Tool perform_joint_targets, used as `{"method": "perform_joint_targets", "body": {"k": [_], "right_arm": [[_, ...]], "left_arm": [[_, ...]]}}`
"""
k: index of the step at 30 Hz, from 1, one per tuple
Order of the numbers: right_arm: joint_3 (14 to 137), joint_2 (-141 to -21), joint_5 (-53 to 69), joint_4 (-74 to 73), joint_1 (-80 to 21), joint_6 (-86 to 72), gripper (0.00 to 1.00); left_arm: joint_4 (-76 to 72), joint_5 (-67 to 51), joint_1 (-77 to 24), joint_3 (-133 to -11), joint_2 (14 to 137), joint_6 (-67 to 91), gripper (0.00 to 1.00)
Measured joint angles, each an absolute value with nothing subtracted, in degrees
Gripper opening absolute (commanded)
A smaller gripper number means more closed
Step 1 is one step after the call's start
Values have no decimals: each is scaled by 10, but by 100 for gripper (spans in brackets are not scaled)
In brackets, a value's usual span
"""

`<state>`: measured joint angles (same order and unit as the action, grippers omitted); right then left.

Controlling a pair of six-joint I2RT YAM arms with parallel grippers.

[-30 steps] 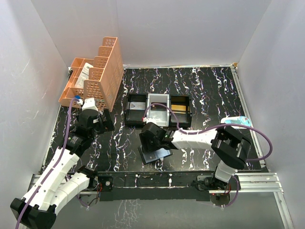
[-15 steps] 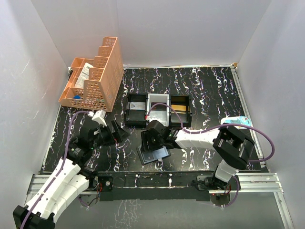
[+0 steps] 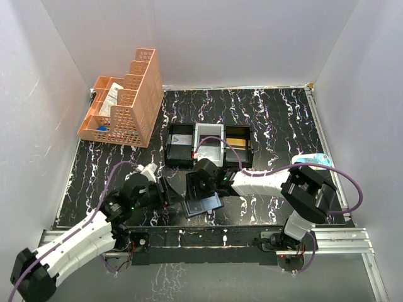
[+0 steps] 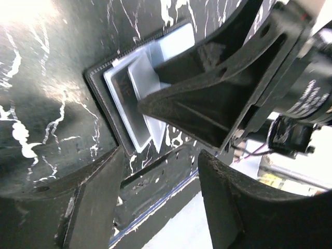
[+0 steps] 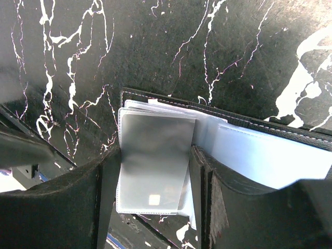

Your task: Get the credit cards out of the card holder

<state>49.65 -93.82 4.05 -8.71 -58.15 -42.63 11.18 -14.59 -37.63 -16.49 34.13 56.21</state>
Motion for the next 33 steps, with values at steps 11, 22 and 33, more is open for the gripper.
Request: {"method": "perform_joint_targets", "body": {"k": [11,22,33], "right_arm": [[496,-938,40,-87,-581,-430,51],[496,-938,41,-86,-581,-431,51],[493,-938,45,-81,-579,-433,51]], "left_arm": [[2,-57,-502,-144,464,620,46],[-59,-8,-528,-134,520,643,39],[-110,-11,-542,-134,572,641,29]]}}
